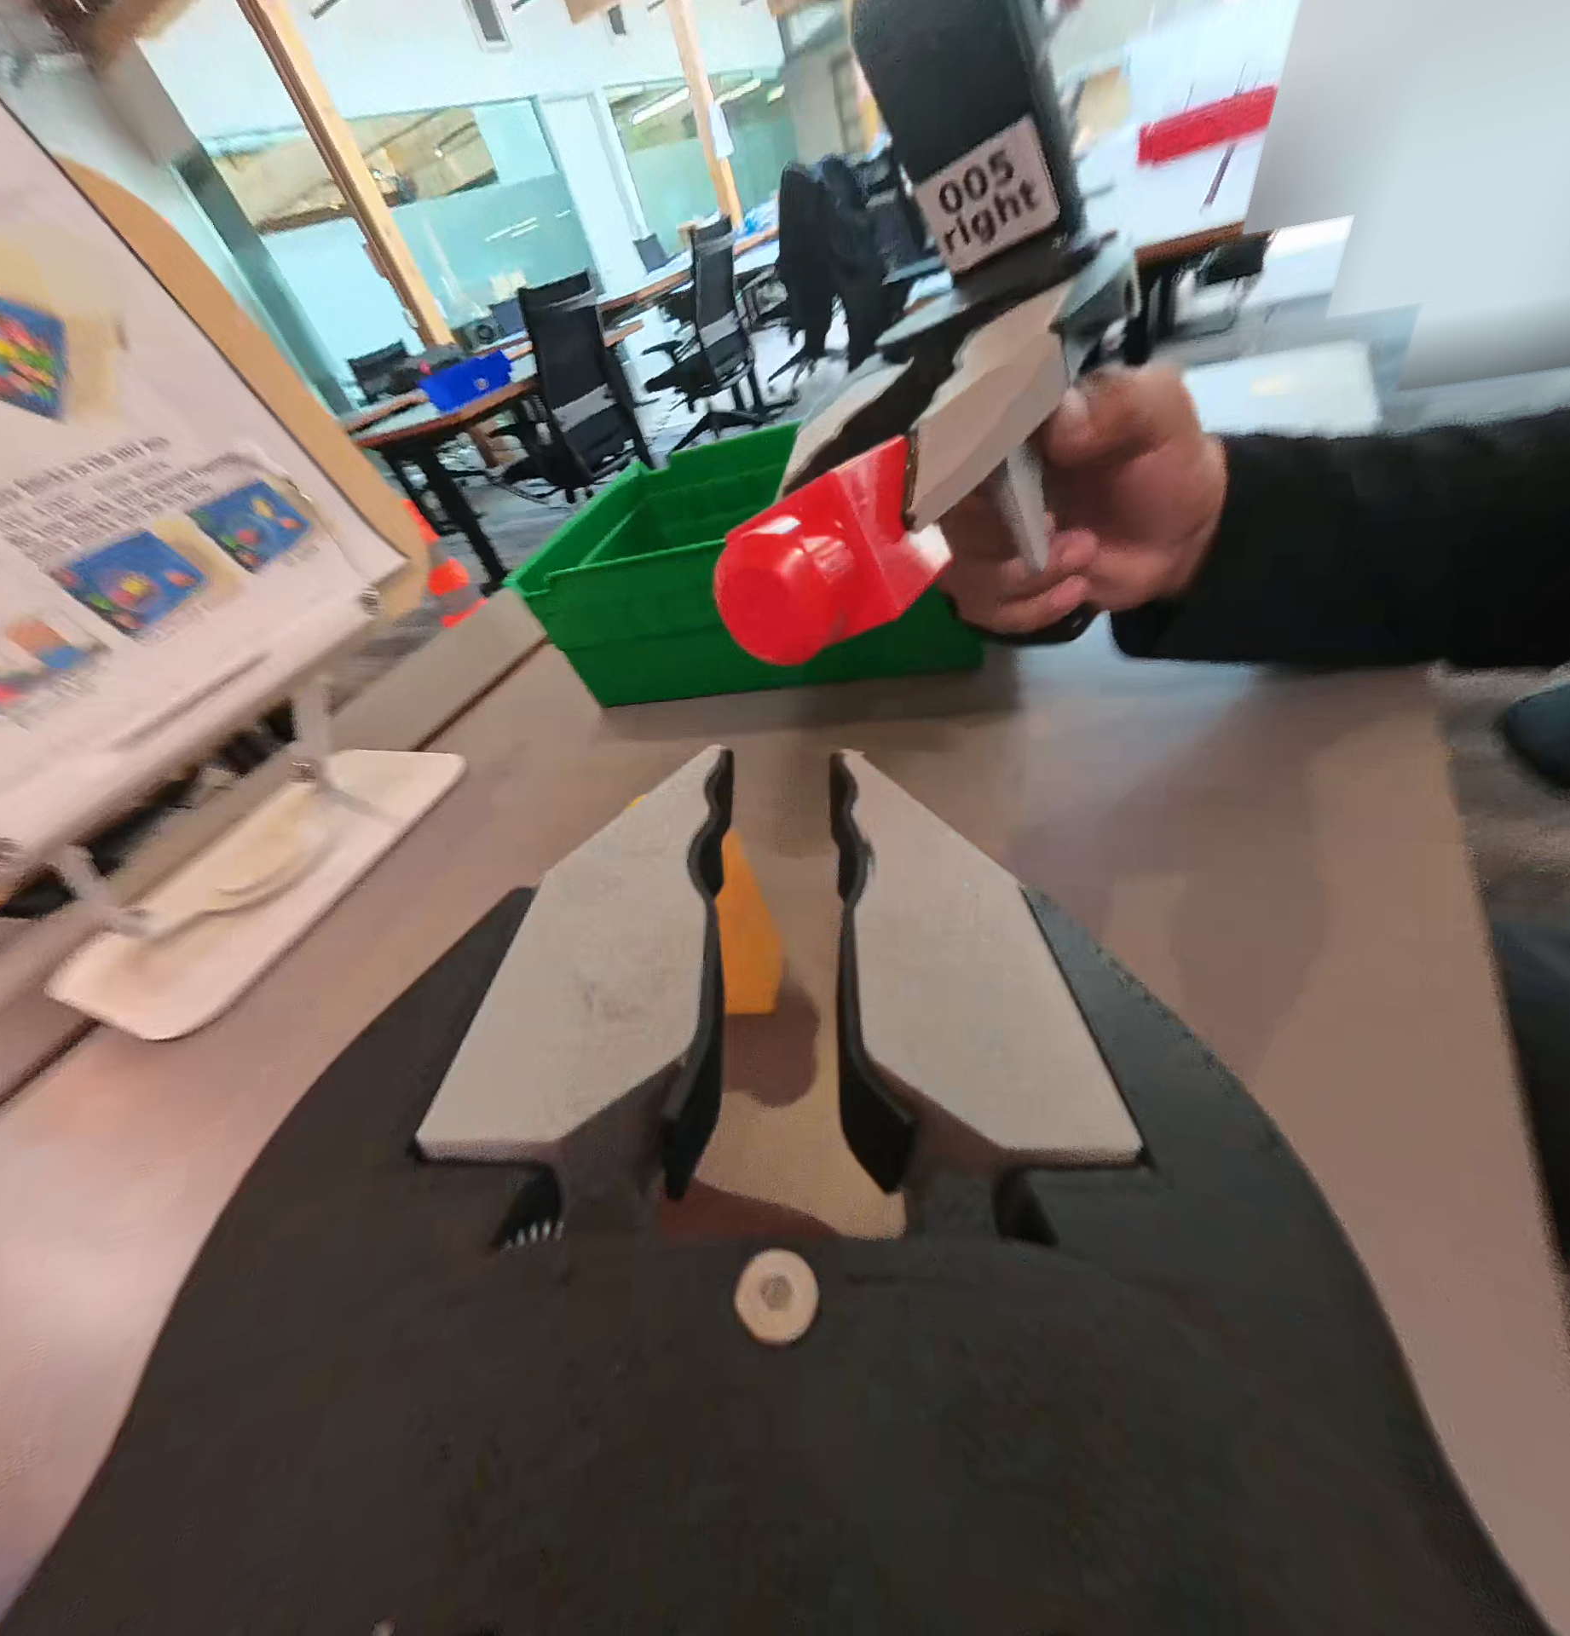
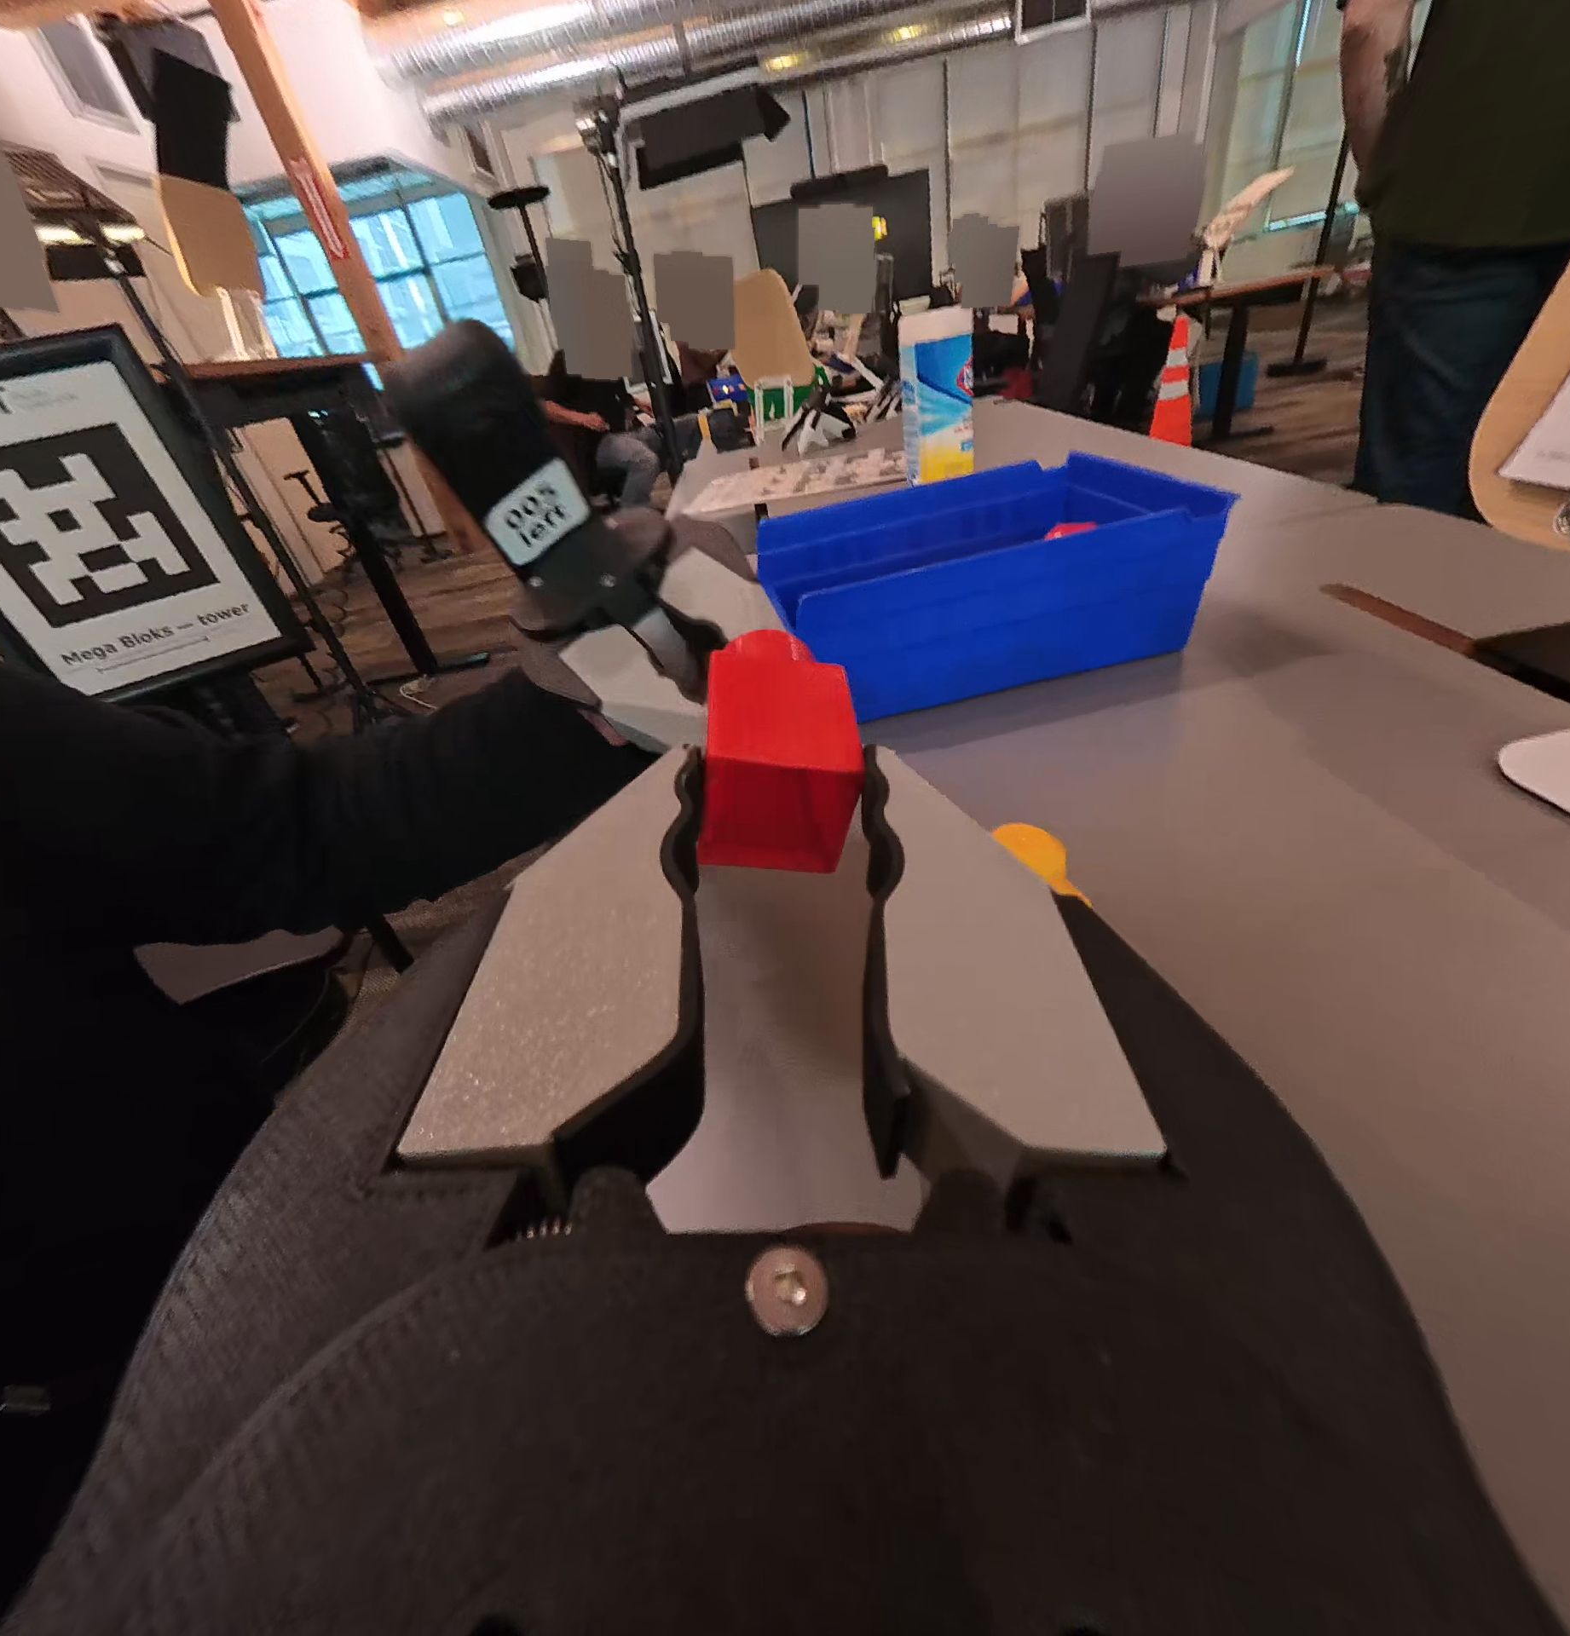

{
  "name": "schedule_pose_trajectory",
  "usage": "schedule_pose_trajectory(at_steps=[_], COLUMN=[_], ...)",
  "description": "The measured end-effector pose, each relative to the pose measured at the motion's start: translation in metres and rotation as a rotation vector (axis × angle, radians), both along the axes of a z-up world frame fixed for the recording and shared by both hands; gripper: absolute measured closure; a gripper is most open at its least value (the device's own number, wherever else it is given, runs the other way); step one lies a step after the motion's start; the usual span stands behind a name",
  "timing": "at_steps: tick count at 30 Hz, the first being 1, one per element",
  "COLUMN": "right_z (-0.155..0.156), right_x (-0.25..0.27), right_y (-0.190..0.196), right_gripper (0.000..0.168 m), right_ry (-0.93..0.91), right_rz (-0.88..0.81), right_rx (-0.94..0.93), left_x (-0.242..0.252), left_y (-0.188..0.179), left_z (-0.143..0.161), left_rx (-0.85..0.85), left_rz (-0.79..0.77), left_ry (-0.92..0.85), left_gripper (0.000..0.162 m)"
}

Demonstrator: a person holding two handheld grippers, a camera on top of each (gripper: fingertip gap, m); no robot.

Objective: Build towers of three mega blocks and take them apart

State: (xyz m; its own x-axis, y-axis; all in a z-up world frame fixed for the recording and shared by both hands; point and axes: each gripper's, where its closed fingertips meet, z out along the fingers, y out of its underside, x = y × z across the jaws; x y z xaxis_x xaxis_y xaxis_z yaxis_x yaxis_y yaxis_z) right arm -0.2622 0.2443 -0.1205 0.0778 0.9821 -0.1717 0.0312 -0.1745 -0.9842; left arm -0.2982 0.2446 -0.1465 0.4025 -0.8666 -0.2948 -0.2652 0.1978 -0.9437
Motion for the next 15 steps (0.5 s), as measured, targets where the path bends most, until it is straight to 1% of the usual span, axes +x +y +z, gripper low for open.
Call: schedule_pose_trajectory(at_steps=[3, 4, 5, 6, 8, 12, 15], right_z=[0.000, -0.002, -0.004, -0.006, -0.009, -0.020, -0.031], right_x=[-0.002, -0.003, -0.004, -0.004, -0.004, -0.009, -0.017], right_y=[-0.003, -0.004, -0.004, -0.003, -0.003, -0.008, -0.010], right_gripper=[0.135, 0.135, 0.135, 0.135, 0.136, 0.136, 0.136], right_ry=[-0.004, -0.018, -0.021, -0.030, -0.044, -0.095, -0.158], right_rz=[0.001, 0.005, 0.008, 0.005, 0.017, 0.050, 0.036], right_rx=[0.029, 0.034, 0.037, 0.037, 0.030, 0.032, 0.083], left_x=[0.014, 0.016, 0.017, 0.016, 0.013, 0.012, 0.014], left_y=[-0.012, -0.013, -0.010, -0.006, 0.002, 0.003, 0.007], left_z=[0.006, 0.010, 0.012, 0.013, 0.013, 0.020, 0.023], left_rx=[-0.117, -0.138, -0.149, -0.149, -0.141, -0.156, -0.172], left_rz=[-0.099, -0.118, -0.113, -0.098, -0.067, -0.064, -0.042], left_ry=[-0.139, -0.176, -0.193, -0.192, -0.180, -0.202, -0.203], left_gripper=[0.142, 0.143, 0.147, 0.150, 0.151, 0.161, 0.162])
